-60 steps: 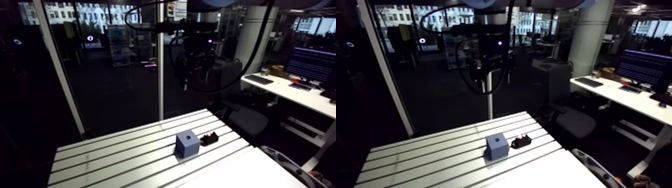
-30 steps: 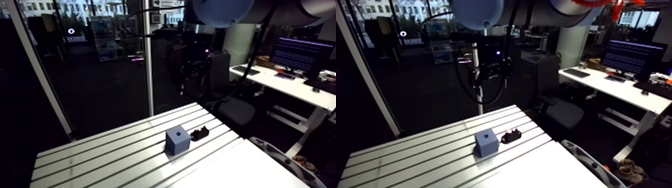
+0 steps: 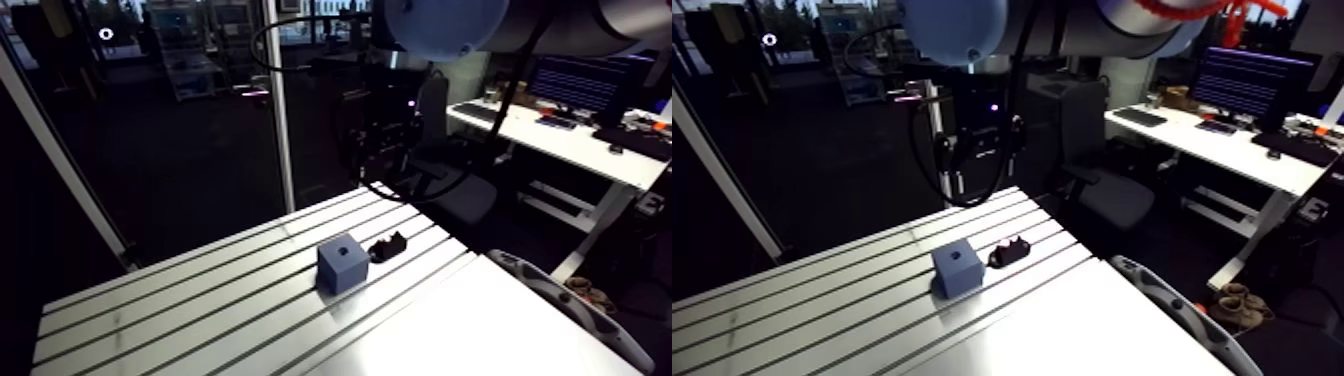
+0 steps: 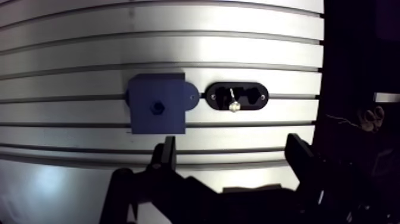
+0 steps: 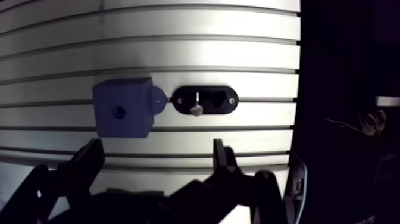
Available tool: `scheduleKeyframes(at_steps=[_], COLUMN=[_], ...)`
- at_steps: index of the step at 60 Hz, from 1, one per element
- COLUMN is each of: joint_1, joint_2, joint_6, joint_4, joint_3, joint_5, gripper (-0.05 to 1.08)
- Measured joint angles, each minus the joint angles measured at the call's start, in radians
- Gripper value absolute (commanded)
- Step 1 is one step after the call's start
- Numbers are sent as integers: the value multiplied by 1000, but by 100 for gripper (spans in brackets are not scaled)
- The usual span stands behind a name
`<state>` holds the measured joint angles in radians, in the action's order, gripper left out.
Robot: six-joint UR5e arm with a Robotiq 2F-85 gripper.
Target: Pick up the M10 bolt and insert it into the hex recess until seated.
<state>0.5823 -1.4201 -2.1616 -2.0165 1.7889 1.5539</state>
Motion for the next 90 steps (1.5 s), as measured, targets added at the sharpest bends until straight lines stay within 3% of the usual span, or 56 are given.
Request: scheduleKeyframes(at_steps=[7,27,60,90], joint_1=[1,2,0,-5], joint_2=[22,80,153,190], joint_6=[16,42,55,55], joint_4=[0,-6,-32,-22], joint_3=[-8,-29,-34,-32], joint_5=[6,16,103,110], gripper=[2,21,29,37])
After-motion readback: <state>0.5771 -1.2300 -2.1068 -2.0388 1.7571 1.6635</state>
